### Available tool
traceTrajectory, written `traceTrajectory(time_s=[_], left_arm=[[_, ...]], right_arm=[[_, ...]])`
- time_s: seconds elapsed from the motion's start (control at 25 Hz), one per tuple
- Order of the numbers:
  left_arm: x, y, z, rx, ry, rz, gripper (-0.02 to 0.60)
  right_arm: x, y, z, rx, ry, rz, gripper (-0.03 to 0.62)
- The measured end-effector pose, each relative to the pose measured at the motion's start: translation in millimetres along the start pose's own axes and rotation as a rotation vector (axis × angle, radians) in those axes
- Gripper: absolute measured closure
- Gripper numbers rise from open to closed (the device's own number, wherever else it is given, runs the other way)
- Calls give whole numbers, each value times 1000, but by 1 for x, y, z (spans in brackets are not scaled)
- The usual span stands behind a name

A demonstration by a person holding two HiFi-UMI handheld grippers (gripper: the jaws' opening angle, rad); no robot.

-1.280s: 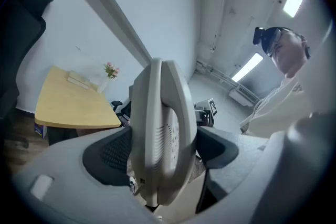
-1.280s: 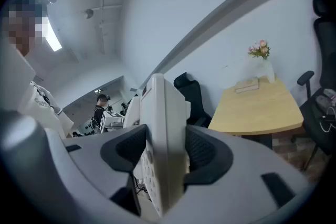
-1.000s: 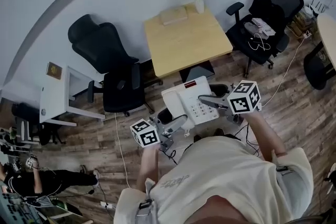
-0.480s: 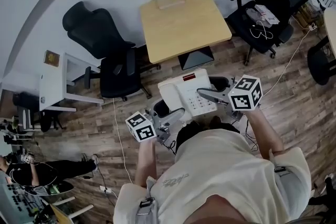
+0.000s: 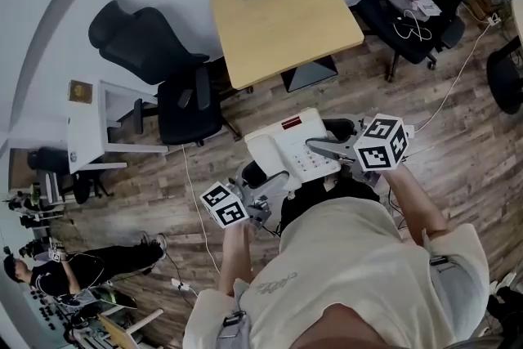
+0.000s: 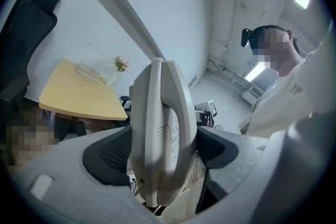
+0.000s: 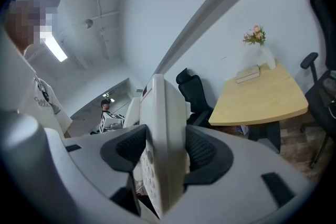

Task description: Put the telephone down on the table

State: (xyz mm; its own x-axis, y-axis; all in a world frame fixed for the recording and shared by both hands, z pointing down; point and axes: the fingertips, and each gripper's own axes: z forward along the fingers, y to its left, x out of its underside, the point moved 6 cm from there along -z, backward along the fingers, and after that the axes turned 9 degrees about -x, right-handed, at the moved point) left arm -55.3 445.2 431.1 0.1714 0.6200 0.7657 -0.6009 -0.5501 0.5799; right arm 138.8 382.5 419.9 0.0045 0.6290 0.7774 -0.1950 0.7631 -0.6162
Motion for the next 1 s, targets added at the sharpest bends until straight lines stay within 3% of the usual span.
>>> traceTrajectory(time_s=[0.24,0.52,0.76,1.0], left_arm=[[-20,33,1,27,-25,1,212],[-71,80,-6,62,-79,18,212],[-110,122,-6,101,-67,60,212],[-137,157,-10,137,-65,40,212]], right_arm=[[-20,-17,27,17,31,-6,361],[-73,-33,73,46,43,-63,361],[-101,-50,106,86,1,-80,361],[-124,-64,138,121,-11,-97,361]])
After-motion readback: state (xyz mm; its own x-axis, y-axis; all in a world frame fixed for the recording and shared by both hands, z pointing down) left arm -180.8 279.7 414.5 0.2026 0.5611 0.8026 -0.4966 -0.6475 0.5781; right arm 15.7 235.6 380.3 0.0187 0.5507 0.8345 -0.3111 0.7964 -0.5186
